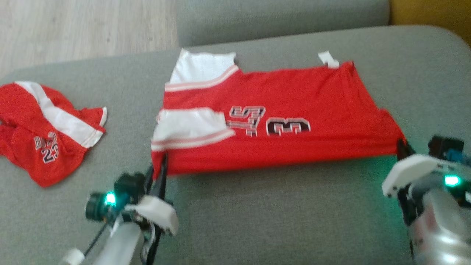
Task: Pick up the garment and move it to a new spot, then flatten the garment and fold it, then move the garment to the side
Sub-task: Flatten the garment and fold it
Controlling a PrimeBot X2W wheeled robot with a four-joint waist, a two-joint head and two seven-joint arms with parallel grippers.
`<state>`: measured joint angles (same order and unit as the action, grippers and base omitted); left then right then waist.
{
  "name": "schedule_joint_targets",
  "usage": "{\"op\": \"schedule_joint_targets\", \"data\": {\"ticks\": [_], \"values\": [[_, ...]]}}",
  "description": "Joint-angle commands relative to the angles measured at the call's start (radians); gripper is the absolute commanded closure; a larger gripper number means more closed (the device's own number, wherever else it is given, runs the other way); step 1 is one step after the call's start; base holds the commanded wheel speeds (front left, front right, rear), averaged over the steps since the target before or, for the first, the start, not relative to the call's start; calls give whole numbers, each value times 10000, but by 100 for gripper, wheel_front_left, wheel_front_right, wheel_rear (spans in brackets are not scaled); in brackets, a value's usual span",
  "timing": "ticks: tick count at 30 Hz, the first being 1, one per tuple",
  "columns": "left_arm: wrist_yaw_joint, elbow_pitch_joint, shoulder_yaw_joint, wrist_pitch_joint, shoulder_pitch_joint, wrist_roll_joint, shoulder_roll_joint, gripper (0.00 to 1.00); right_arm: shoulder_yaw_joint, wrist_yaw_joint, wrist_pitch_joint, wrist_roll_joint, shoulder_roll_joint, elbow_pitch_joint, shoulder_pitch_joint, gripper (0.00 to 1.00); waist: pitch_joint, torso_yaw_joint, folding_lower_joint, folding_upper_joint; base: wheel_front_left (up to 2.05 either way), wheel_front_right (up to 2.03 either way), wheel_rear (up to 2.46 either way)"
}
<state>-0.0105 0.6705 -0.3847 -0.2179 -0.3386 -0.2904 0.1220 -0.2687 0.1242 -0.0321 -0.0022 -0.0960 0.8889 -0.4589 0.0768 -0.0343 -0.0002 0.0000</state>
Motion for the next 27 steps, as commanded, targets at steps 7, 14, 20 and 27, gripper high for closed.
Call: {"op": "schedule_joint_targets", "data": {"ticks": [7, 14, 20, 27], "values": [[96, -1075, 226, 503, 1162, -261, 467, 100, 222, 65, 648, 252, 80, -1513, 1363, 100, -808, -275, 2, 0, 0, 0, 0], [254, -1978, -8, 1229, 2065, -392, 485, 100, 250, 65, 1409, 531, 206, -3113, 2495, 100, -884, -365, 2, 0, 0, 0, 0], [405, -2321, -167, 1519, 2288, -352, 520, 0, 366, 65, 1587, 759, 312, -4228, 2866, 0, -837, -420, 2, 0, 0, 0, 0], [771, -3010, 252, 592, 2017, -365, 623, 0, 517, 65, 752, 961, 362, -5511, 2781, 0, -717, -579, 2, 0, 0, 0, 0]]}}
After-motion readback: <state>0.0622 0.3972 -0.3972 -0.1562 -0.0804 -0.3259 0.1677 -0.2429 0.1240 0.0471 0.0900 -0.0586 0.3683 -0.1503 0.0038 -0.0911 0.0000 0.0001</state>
